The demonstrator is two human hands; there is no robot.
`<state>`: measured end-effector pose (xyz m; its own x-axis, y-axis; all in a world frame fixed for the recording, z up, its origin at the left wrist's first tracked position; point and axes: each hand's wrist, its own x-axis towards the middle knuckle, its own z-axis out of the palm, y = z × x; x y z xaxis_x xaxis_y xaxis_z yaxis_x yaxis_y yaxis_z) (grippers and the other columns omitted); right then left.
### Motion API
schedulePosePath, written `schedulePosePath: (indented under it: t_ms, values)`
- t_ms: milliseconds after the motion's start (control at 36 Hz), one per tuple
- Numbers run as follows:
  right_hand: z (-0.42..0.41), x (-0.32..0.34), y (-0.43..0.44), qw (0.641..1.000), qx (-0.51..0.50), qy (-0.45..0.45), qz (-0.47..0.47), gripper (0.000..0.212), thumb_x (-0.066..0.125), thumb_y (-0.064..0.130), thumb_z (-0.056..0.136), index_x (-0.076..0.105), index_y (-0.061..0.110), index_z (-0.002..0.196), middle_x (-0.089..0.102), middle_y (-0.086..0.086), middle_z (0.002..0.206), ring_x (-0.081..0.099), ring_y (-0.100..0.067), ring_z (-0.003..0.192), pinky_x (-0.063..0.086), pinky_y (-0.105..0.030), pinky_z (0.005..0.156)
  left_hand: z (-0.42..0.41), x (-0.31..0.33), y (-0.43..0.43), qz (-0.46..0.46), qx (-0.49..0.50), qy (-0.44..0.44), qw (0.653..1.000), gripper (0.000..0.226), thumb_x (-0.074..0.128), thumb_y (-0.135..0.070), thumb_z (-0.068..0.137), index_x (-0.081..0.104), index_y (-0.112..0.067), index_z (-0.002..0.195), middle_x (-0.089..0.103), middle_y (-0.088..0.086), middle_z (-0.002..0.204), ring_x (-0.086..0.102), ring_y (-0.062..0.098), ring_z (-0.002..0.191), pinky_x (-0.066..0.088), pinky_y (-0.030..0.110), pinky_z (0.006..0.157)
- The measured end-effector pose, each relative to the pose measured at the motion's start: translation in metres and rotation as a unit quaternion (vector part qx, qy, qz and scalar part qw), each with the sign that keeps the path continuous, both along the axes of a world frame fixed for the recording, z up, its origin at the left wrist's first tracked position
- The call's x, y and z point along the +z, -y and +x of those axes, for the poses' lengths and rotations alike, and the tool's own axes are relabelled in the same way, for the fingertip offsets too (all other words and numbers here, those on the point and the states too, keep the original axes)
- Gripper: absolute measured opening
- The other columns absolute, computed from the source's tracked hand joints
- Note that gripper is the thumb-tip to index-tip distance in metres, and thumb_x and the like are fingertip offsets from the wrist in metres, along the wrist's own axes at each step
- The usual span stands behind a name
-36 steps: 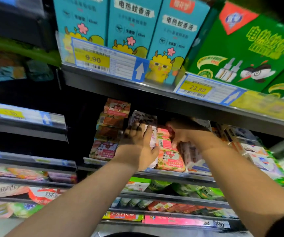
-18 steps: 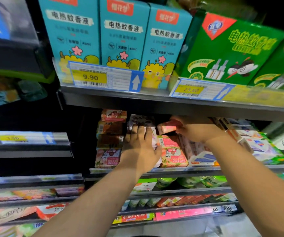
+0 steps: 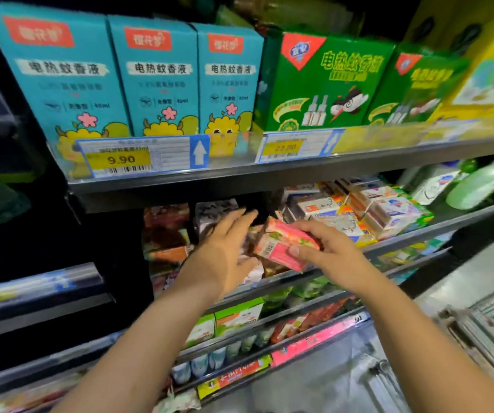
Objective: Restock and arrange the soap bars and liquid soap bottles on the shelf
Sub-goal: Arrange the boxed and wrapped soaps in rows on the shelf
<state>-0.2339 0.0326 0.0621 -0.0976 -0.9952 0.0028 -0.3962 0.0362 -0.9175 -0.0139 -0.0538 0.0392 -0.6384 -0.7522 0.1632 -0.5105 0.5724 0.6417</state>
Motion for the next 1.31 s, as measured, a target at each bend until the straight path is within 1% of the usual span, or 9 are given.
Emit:
schedulePosePath:
  t_ms: [167, 389, 556, 694, 806, 889, 1000, 1139, 1306]
  values:
    - [0.040, -0.013, -0.028, 0.978, -0.038, 0.202, 0.018, 0.030, 0.066, 0.021, 0.083, 0.071, 0.018, 0.112, 0.075, 0.000, 0.099, 0.069, -0.011, 0.085, 0.054, -0.020, 0.070, 0.020, -0.011, -0.021, -0.055, -0.126, -0.095, 0.986, 0.097, 0.077, -0.010, 0.083, 0.019, -0.048, 0.152, 0.019, -0.022, 0.157, 0.016, -0.010, 0.144, 0.020, 0.012, 0.116]
    - [0.093, -0.021, -0.055, 0.919, -0.045, 0.386, 0.068, 0.027, 0.059, 0.031, 0.093, 0.071, 0.014, 0.111, 0.071, -0.016, 0.105, 0.069, -0.024, 0.076, 0.056, -0.029, 0.056, 0.058, -0.008, -0.057, 0.030, -0.103, -0.160, 0.981, 0.058, 0.090, -0.037, 0.066, 0.060, -0.059, 0.110, 0.034, -0.040, 0.142, 0.033, -0.010, 0.136, 0.030, 0.013, 0.109]
    - [0.099, -0.026, -0.077, 0.934, 0.027, 0.342, 0.101, 0.082, 0.082, 0.057, 0.070, 0.052, 0.013, 0.134, 0.067, -0.013, 0.112, 0.067, -0.025, 0.087, 0.056, -0.030, 0.071, 0.065, -0.018, -0.070, 0.274, -0.008, -0.320, 0.907, 0.036, 0.085, -0.025, 0.068, 0.069, -0.042, 0.095, 0.071, -0.006, 0.102, 0.067, 0.013, 0.096, 0.054, 0.029, 0.078]
    - [0.120, -0.033, -0.083, 0.972, -0.019, 0.221, 0.074, 0.034, 0.075, 0.023, 0.082, 0.069, 0.018, 0.115, 0.073, -0.010, 0.114, 0.068, -0.024, 0.106, 0.053, -0.036, 0.092, 0.070, -0.019, -0.075, 0.286, 0.041, -0.334, 0.897, 0.022, 0.079, -0.028, 0.079, 0.065, -0.021, 0.096, 0.070, -0.010, 0.087, 0.064, 0.004, 0.080, 0.049, 0.015, 0.067]
    - [0.134, -0.041, -0.083, 0.939, -0.107, 0.324, 0.045, 0.048, 0.075, 0.017, 0.085, 0.059, 0.027, 0.129, 0.065, -0.011, 0.120, 0.068, -0.027, 0.098, 0.058, -0.040, 0.072, 0.073, -0.020, -0.083, 0.304, 0.061, -0.299, 0.903, 0.018, 0.071, -0.024, 0.086, 0.065, -0.023, 0.103, 0.071, -0.008, 0.096, 0.058, 0.002, 0.064, 0.049, 0.026, 0.050]
    - [0.135, -0.043, -0.082, 0.929, -0.139, 0.341, 0.034, 0.035, 0.065, 0.022, 0.087, 0.062, 0.030, 0.121, 0.068, -0.009, 0.109, 0.069, -0.028, 0.083, 0.056, -0.034, 0.056, 0.080, -0.026, -0.085, 0.369, 0.015, -0.302, 0.879, 0.038, 0.080, -0.027, 0.077, 0.065, -0.026, 0.112, 0.068, 0.004, 0.104, 0.065, 0.013, 0.076, 0.055, 0.034, 0.062]
    - [0.130, -0.045, -0.082, 0.906, -0.120, 0.403, 0.043, 0.043, 0.086, 0.029, 0.072, 0.067, 0.020, 0.110, 0.070, -0.015, 0.097, 0.070, -0.026, 0.068, 0.058, -0.030, 0.054, 0.085, -0.037, -0.087, 0.311, -0.081, -0.208, 0.924, 0.067, 0.089, -0.009, 0.069, 0.060, -0.040, 0.122, 0.032, -0.026, 0.145, 0.055, -0.003, 0.118, 0.057, 0.027, 0.082]
    - [0.124, -0.051, -0.088, 0.912, -0.078, 0.390, 0.102, 0.074, 0.083, -0.011, 0.061, 0.058, 0.013, 0.126, 0.070, -0.017, 0.092, 0.070, -0.023, 0.067, 0.058, -0.026, 0.057, 0.087, -0.053, -0.085, 0.250, -0.028, -0.179, 0.951, 0.051, 0.077, -0.038, 0.071, 0.058, -0.053, 0.117, 0.059, -0.021, 0.121, 0.064, 0.013, 0.105, 0.054, 0.046, 0.090]
    - [0.121, -0.057, -0.094, 0.954, -0.072, 0.267, 0.119, 0.032, 0.078, 0.027, 0.077, 0.072, 0.022, 0.108, 0.073, -0.014, 0.101, 0.069, -0.026, 0.090, 0.057, -0.045, 0.076, 0.087, -0.051, -0.089, 0.268, 0.039, -0.209, 0.940, 0.034, 0.076, -0.062, 0.074, 0.064, -0.042, 0.099, 0.068, -0.006, 0.077, 0.063, 0.015, 0.070, 0.051, 0.031, 0.066]
